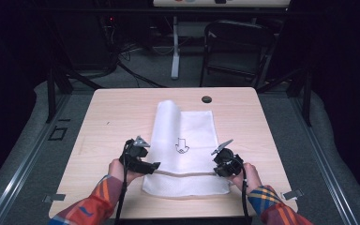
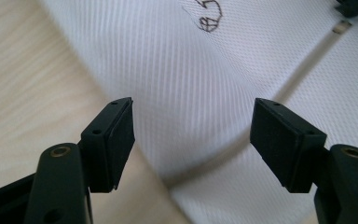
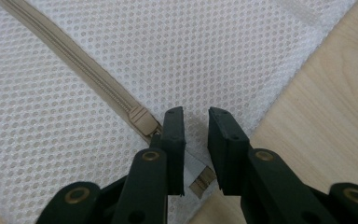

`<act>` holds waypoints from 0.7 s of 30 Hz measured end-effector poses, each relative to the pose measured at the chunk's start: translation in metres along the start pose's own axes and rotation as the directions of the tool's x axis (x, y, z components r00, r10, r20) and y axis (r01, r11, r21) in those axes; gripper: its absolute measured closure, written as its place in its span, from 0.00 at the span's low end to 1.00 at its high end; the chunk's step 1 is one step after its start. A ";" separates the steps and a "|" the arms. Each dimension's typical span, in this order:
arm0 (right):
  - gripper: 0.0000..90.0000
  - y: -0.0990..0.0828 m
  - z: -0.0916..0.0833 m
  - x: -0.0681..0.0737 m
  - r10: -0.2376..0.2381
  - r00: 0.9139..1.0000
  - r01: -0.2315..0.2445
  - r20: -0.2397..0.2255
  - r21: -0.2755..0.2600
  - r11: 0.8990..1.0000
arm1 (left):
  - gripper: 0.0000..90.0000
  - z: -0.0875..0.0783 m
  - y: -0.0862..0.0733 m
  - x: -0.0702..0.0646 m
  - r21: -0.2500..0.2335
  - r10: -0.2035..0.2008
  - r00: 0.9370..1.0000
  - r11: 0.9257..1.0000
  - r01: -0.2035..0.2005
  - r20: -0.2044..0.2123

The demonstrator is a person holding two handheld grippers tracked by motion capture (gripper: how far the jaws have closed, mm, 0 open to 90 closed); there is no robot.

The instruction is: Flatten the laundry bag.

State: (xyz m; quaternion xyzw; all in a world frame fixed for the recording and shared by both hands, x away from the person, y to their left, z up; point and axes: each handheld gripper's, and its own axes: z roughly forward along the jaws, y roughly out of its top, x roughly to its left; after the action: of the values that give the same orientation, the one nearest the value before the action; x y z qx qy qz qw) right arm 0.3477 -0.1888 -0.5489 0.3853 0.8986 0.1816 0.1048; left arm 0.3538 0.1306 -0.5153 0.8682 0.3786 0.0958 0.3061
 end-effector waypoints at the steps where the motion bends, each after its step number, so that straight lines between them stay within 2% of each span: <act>1: 0.86 0.000 0.000 -0.001 -0.003 1.000 0.003 -0.002 0.009 1.000 | 0.35 0.003 0.003 0.000 0.013 0.010 1.000 1.000 -0.010 0.005; 3: 0.87 0.000 0.000 -0.001 -0.002 1.000 0.002 -0.004 0.011 1.000 | 0.39 0.014 0.006 -0.001 0.029 0.031 0.999 0.999 -0.031 -0.011; 6: 0.90 0.000 0.001 0.002 -0.011 1.000 0.011 -0.003 0.013 1.000 | 0.50 0.029 0.007 -0.001 0.080 0.046 0.999 0.996 -0.047 0.010; 10: 0.92 -0.001 0.001 0.003 -0.011 1.000 0.011 0.011 0.011 1.000 | 0.64 0.037 0.002 -0.002 0.138 0.056 0.998 0.989 -0.060 0.030; 14: 0.94 0.000 0.001 0.004 -0.009 1.000 0.009 0.010 0.012 1.000 | 0.75 0.043 -0.001 -0.001 0.161 0.056 0.998 0.985 -0.059 0.025; 17: 0.94 -0.001 0.000 0.004 -0.008 1.000 0.008 0.010 0.017 1.000 | 0.81 0.048 -0.003 0.001 0.189 0.063 0.998 0.980 -0.066 0.019; 20: 0.95 -0.002 0.000 0.004 0.012 1.000 -0.012 -0.008 0.007 1.000 | 0.84 0.049 -0.002 0.002 0.185 0.066 0.998 0.981 -0.067 0.010; 21: 0.95 -0.002 0.000 0.004 0.005 1.000 -0.005 -0.012 0.017 1.000 | 0.84 0.050 -0.002 0.002 0.183 0.067 0.998 0.981 -0.068 0.010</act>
State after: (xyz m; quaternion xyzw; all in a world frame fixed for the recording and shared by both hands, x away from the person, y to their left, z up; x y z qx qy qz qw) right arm 0.3437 -0.1875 -0.5497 0.3875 0.8997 0.1768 0.0957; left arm 0.3741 0.1104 -0.5563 0.9052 0.3556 0.0695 0.2222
